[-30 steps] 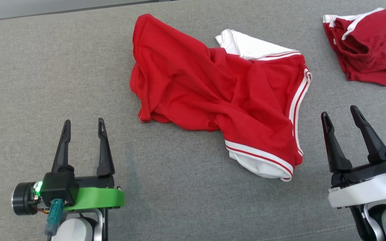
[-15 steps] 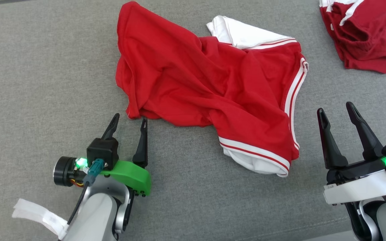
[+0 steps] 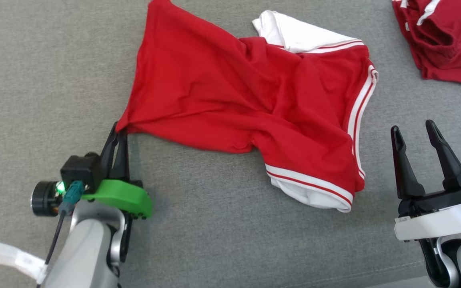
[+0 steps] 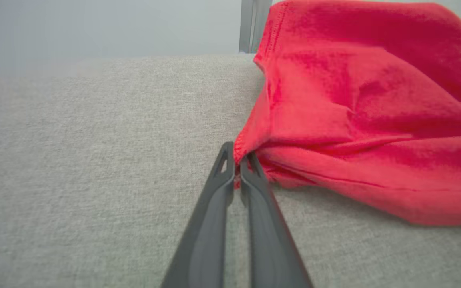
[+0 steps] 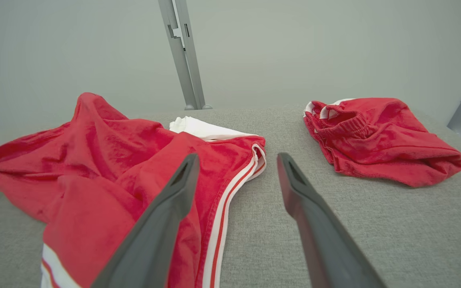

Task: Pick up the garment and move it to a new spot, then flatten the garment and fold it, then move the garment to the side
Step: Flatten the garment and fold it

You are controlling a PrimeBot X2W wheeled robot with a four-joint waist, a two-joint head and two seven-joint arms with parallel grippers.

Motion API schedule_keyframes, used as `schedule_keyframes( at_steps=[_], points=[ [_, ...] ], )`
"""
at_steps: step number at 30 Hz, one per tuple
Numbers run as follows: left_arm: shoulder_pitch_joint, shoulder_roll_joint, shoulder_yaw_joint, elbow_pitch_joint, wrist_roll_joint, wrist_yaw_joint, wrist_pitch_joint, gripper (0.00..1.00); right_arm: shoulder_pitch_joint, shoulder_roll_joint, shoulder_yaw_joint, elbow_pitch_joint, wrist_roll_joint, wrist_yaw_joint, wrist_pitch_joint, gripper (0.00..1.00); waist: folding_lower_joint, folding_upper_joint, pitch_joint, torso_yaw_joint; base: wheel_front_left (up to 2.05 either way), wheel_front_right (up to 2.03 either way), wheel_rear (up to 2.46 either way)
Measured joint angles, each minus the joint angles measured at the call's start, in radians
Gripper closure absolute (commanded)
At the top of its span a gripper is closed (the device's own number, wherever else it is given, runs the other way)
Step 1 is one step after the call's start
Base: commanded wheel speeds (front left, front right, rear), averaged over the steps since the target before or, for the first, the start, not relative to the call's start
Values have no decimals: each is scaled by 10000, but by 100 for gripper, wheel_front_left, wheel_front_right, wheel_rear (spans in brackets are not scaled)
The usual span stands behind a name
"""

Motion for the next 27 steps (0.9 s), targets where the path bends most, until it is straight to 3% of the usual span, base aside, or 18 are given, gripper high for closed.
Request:
schedule_keyframes(
  at_steps=[10,11,12,20,27],
  points=[
    [2020,1149,303,-2203,-479,163,1904,100,45,6,-144,17,-40,0,167,0,0,0,-163,586,0,0,0],
    [2196,1160,313,-2305,-541,163,1960,71,44,0,-146,19,-46,0,188,0,0,0,-177,606,0,0,0],
    [2313,1101,357,-2405,-663,163,1893,0,43,0,-155,17,-56,0,188,0,0,0,-185,621,0,0,0],
    [2354,288,708,-3033,-1072,242,-157,0,68,-69,-278,-314,-272,0,234,0,0,0,-428,677,0,0,0],
    [2338,318,769,-3509,82,692,-738,0,396,-58,-267,-646,-445,0,520,0,0,0,-884,709,0,0,0]
  ],
)
